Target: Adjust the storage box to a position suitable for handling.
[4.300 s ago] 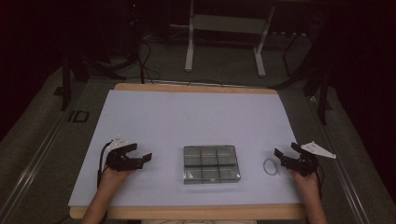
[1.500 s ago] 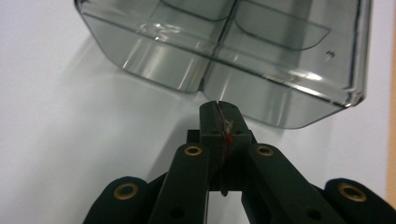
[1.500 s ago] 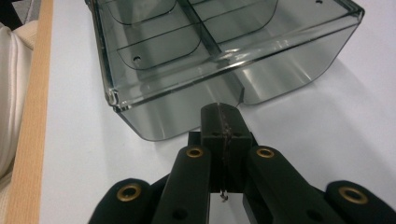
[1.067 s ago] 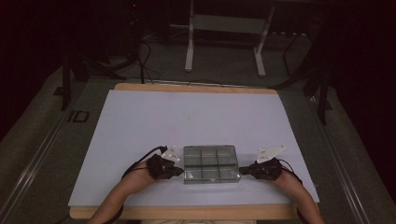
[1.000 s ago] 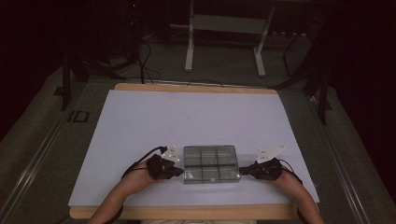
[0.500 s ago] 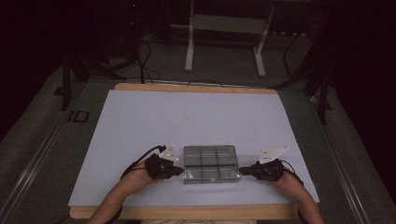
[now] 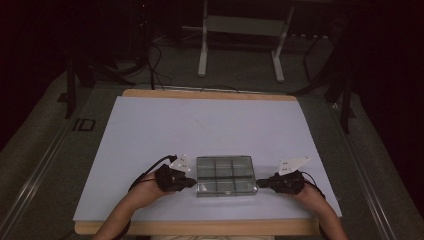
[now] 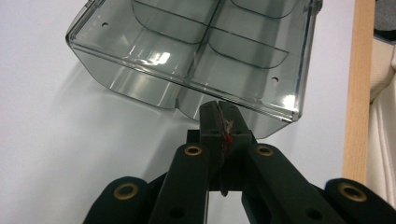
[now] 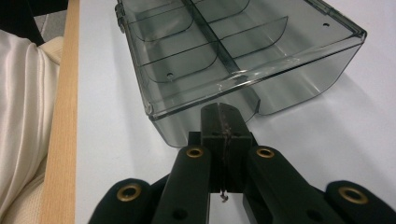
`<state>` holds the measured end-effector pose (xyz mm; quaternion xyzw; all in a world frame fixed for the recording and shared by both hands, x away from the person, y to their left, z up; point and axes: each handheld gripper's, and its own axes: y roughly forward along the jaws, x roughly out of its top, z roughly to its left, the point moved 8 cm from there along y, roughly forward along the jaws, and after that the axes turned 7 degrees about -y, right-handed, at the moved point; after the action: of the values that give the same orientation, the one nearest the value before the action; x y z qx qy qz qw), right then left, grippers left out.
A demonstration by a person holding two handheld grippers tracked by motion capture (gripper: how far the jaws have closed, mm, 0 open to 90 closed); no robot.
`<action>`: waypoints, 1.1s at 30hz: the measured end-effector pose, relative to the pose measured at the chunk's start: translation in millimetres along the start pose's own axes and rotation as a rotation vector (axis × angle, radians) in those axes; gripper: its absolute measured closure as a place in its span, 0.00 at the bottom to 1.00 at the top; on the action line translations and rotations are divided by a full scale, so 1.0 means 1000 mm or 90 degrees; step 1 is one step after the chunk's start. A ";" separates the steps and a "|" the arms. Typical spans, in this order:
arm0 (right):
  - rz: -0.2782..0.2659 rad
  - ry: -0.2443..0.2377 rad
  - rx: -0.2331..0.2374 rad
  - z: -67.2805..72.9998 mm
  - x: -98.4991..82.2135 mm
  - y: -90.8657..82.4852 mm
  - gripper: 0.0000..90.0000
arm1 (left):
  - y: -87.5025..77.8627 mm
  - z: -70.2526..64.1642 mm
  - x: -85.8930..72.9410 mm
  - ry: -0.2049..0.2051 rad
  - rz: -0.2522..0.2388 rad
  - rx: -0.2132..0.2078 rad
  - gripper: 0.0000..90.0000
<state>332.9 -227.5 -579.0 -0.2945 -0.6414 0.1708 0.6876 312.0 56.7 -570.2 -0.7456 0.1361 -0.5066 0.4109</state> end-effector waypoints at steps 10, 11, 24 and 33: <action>-0.006 -0.007 0.003 0.002 0.006 -0.003 1.00 | -0.001 -0.001 0.004 0.004 0.000 0.004 1.00; -0.008 -0.007 0.001 0.002 0.006 -0.003 1.00 | -0.002 -0.001 0.004 0.003 -0.001 0.004 1.00; -0.020 -0.017 -0.013 0.000 0.016 -0.006 0.96 | -0.010 0.000 0.012 0.006 -0.024 0.028 0.93; -0.053 -0.019 -0.050 -0.005 0.026 -0.012 0.69 | -0.012 0.006 0.022 -0.012 -0.055 0.052 0.70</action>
<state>339.1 -221.8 -551.3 -0.2918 -0.6691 0.1214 0.6726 324.2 53.7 -547.7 -0.7380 0.0790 -0.5223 0.4200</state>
